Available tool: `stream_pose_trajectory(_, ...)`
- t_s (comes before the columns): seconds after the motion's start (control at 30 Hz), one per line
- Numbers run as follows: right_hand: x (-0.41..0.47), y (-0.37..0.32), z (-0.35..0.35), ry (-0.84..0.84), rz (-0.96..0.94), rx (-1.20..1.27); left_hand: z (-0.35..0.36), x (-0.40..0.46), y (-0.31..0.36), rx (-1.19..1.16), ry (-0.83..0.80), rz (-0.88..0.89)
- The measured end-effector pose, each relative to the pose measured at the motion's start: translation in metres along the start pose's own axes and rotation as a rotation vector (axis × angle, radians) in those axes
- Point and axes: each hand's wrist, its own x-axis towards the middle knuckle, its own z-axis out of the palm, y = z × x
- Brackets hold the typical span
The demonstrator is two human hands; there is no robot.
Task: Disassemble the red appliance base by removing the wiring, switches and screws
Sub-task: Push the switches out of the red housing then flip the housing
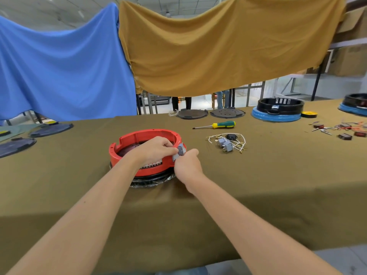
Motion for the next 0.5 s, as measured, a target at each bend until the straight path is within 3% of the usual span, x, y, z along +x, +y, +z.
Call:
stream_pose_trajectory(0.27, 0.019, 0.004, -0.066, -0.378, -0.077, -0.229, -0.001, -0.001, -0.001, -0.004, -0.025, -0.006)
stream_pose_trajectory(0.4, 0.03, 0.02, -0.074, -0.263, -0.136, -0.321, -0.002, -0.003, 0.0, -0.007, -0.032, 0.011)
stream_pose_trajectory(0.5, 0.035, 0.028, -0.068, -0.131, -0.214, -0.126, -0.002, -0.003, -0.001, -0.012, -0.039, 0.027)
